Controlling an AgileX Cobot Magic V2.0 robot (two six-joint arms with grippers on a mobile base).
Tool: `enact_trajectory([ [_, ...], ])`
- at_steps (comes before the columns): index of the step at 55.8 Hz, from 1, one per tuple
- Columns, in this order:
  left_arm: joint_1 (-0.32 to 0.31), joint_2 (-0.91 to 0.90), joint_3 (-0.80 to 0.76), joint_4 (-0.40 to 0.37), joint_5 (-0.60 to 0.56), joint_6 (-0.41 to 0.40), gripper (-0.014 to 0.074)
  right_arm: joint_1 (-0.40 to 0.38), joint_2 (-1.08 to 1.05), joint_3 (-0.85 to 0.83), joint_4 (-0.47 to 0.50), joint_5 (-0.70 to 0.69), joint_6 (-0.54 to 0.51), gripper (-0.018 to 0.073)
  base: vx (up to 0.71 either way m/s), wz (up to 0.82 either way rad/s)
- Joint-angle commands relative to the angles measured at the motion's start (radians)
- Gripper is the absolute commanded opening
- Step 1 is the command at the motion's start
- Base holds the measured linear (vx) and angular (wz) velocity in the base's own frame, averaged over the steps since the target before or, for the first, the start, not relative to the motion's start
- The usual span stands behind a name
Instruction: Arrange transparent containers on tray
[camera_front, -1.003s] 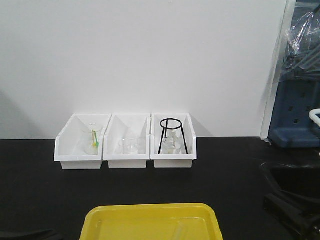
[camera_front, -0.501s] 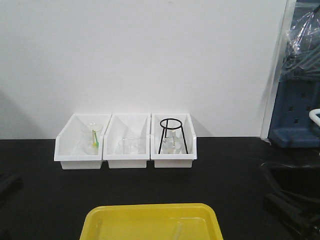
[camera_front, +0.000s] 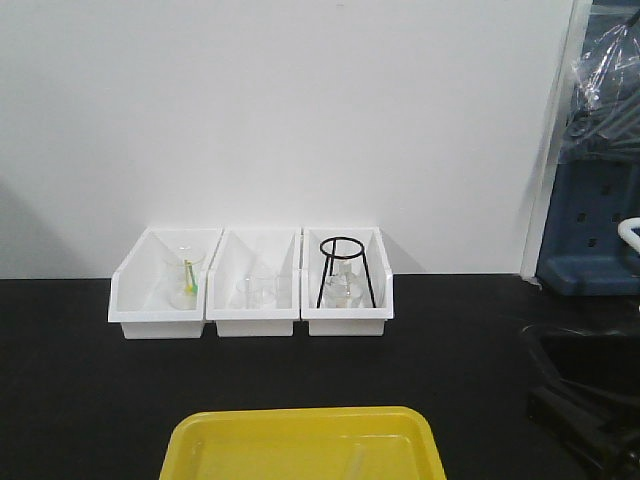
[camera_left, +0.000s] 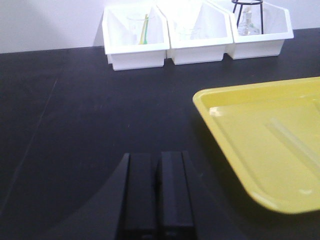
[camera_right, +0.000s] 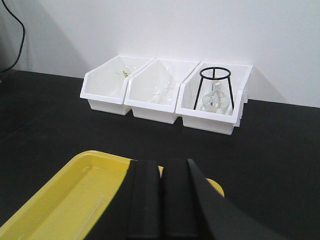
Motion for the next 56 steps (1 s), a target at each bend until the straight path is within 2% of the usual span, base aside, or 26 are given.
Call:
enact_trajectory([
  [1,0.012,-0.118,0.071,0.009,-0.111,-0.061,-0.0001,-0.004,-0.008,-0.028,-0.013,-0.082,-0.012,-0.0011,0.0,0.0],
  [4,0.015,-0.146,0.063,0.03,-0.034,-0.067,-0.0001,-0.004,-0.008,-0.028,-0.013,-0.083,-0.012,-0.0011,0.0,0.0],
  [13,0.02,-0.131,0.065,0.097,-0.019,-0.065,-0.0001,-0.004,-0.008,-0.028,-0.013,-0.077,-0.012,-0.0011,0.0,0.0],
  [56,0.02,-0.131,0.064,0.096,0.0,-0.065,-0.0001,-0.004,-0.008,-0.028,-0.013,-0.078,-0.012,-0.0011,0.0,0.0],
])
